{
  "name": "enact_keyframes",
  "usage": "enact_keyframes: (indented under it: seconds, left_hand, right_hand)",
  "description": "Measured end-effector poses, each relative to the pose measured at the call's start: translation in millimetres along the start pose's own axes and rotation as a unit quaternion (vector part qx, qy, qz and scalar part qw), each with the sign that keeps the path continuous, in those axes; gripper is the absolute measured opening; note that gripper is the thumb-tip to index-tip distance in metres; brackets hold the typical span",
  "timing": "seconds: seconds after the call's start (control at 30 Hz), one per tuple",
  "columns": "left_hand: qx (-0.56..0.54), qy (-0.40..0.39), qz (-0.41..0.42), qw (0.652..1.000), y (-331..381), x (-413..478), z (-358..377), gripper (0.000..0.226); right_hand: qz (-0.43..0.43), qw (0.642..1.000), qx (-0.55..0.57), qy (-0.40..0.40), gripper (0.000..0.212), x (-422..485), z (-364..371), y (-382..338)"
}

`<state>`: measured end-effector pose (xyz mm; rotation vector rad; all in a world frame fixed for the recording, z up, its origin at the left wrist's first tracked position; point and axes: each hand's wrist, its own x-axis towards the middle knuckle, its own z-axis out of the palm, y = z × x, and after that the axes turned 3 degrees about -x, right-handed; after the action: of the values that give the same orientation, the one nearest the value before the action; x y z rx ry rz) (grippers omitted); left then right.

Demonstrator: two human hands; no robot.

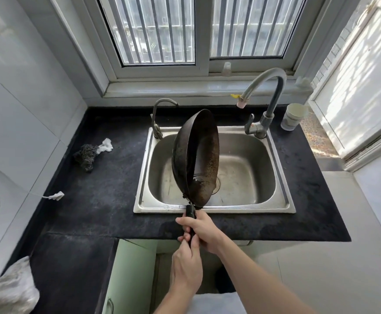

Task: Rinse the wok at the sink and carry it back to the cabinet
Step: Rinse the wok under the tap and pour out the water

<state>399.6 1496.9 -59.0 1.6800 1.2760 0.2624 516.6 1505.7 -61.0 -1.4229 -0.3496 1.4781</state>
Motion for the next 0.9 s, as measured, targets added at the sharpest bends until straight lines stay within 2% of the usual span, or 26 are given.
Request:
enact_keyframes:
  seconds: [0.17,0.27,0.63,0.9]
  left_hand:
    - [-0.003,0.012,-0.018,1.000,-4,0,9,0.056]
    - [-0.010,0.028,-0.031,0.999,4,-1,13,0.049]
    - [-0.027,0.105,-0.066,0.992,30,-20,51,0.036]
    - [0.002,0.128,-0.062,0.990,47,-32,76,0.036]
  right_hand:
    - [0.017,1.000,-0.008,0.025,0.022,2,2,0]
    - [0.019,0.999,-0.026,0.028,0.022,5,0,-1]
    - [0.022,0.996,-0.052,-0.063,0.029,-3,-37,-2]
    - [0.011,0.993,-0.021,-0.117,0.021,-11,-65,-1]
